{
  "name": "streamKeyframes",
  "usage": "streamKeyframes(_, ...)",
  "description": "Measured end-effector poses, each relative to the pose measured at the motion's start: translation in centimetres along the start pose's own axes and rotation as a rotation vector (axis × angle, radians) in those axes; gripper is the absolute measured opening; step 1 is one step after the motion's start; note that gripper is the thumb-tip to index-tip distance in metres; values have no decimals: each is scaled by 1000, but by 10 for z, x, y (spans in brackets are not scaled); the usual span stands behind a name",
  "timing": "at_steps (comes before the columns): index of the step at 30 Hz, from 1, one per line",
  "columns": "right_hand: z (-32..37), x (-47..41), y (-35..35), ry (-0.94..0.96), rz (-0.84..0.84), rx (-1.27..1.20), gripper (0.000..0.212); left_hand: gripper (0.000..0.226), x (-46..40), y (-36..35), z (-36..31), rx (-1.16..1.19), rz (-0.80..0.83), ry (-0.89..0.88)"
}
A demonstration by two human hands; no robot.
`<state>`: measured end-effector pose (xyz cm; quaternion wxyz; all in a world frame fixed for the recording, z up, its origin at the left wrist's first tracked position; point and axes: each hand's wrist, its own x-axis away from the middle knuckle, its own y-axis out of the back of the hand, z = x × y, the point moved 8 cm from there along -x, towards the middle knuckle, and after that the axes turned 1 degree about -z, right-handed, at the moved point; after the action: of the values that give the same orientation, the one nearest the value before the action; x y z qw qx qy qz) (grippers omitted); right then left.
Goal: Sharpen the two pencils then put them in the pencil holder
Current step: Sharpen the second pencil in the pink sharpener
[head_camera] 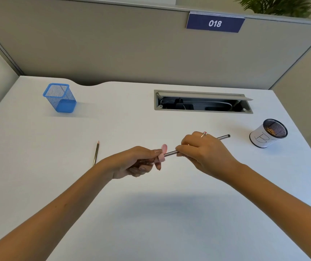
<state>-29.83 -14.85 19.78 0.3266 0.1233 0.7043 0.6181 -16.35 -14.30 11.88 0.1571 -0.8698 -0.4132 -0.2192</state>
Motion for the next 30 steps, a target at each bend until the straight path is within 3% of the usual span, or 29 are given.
streamKeyframes(2, 2, 1, 0, -8, -14, 19, 22, 37, 1, -2, 0, 56, -3, 29)
streamKeyframes(4, -1, 3, -5, -77, 55, -17, 28, 35, 0, 0, -1, -32, -35, -9)
streamKeyframes(8, -15, 9, -28, -281, 383, -211, 37, 33, 1, 8, -17, -685, -301, -323)
streamKeyframes(10, -16, 14, -35, -361, 471, -362, 36, 37, 7, 2, -26, -1022, -382, -489)
streamKeyframes(12, -13, 18, -38, -411, 497, -469, 33, 40, 11, -1, -31, -1138, -394, -557)
streamKeyframes(15, -9, 18, -37, -442, 503, -601, 14, 41, 5, 4, -25, -959, -320, -457)
streamKeyframes(18, -9, 15, -32, -399, 489, -513, 18, 34, -2, 8, -11, -603, -196, -287)
streamKeyframes(20, -5, 8, -21, -277, 361, -330, 12, 35, -1, 8, -4, -359, -109, -202)
streamKeyframes(24, 6, 2, -1, -22, 36, -73, 22, 40, -1, -4, 6, -68, 33, -54)
streamKeyframes(27, 5, 2, -3, -36, 34, -49, 26, 41, 0, -6, 5, -52, 10, -58)
streamKeyframes(30, -4, 5, -13, -161, 166, -125, 38, 33, 1, 1, -5, -361, -185, -204)
